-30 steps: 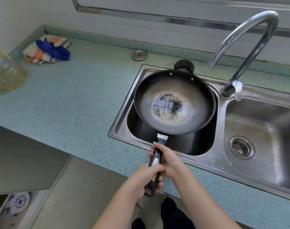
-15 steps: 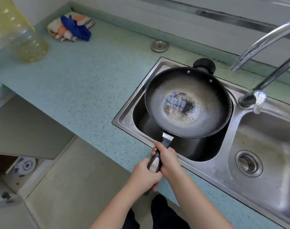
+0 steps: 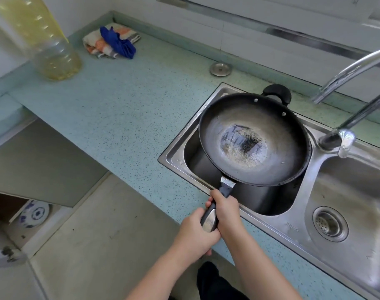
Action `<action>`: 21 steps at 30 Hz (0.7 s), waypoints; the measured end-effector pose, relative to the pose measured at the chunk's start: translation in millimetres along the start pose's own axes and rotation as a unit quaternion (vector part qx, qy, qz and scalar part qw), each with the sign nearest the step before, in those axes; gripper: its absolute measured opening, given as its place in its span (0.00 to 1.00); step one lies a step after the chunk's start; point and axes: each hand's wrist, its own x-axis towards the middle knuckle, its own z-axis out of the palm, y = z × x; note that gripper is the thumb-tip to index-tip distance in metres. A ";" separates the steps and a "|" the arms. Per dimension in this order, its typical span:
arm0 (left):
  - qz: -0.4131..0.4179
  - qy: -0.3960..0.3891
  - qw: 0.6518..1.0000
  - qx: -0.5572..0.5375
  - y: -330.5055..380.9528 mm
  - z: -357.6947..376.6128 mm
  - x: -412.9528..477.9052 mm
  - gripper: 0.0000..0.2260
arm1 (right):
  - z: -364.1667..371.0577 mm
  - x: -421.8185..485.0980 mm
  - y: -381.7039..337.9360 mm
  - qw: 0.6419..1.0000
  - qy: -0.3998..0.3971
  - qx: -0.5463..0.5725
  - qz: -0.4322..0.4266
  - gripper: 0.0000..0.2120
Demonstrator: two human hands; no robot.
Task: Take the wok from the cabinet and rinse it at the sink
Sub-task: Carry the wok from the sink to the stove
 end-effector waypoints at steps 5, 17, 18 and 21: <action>0.028 0.005 0.999 -0.017 -0.9 -21.4 -13.2 0.13 | 21.1 -14.1 1.6 0.999 -0.006 0.014 -0.030 0.12; 0.051 0.077 0.994 -0.063 -29.8 -91.4 -61.6 0.10 | 93.9 -55.8 36.2 0.994 -0.074 -0.051 -0.055 0.13; 0.051 0.086 0.993 -0.066 -34.1 -98.3 -67.4 0.08 | 101.5 -60.2 41.4 0.993 -0.082 -0.060 -0.053 0.13; 0.047 0.114 0.989 -0.076 -49.4 -120.3 -88.1 0.06 | 125.4 -74.2 60.2 0.989 -0.110 -0.086 -0.046 0.15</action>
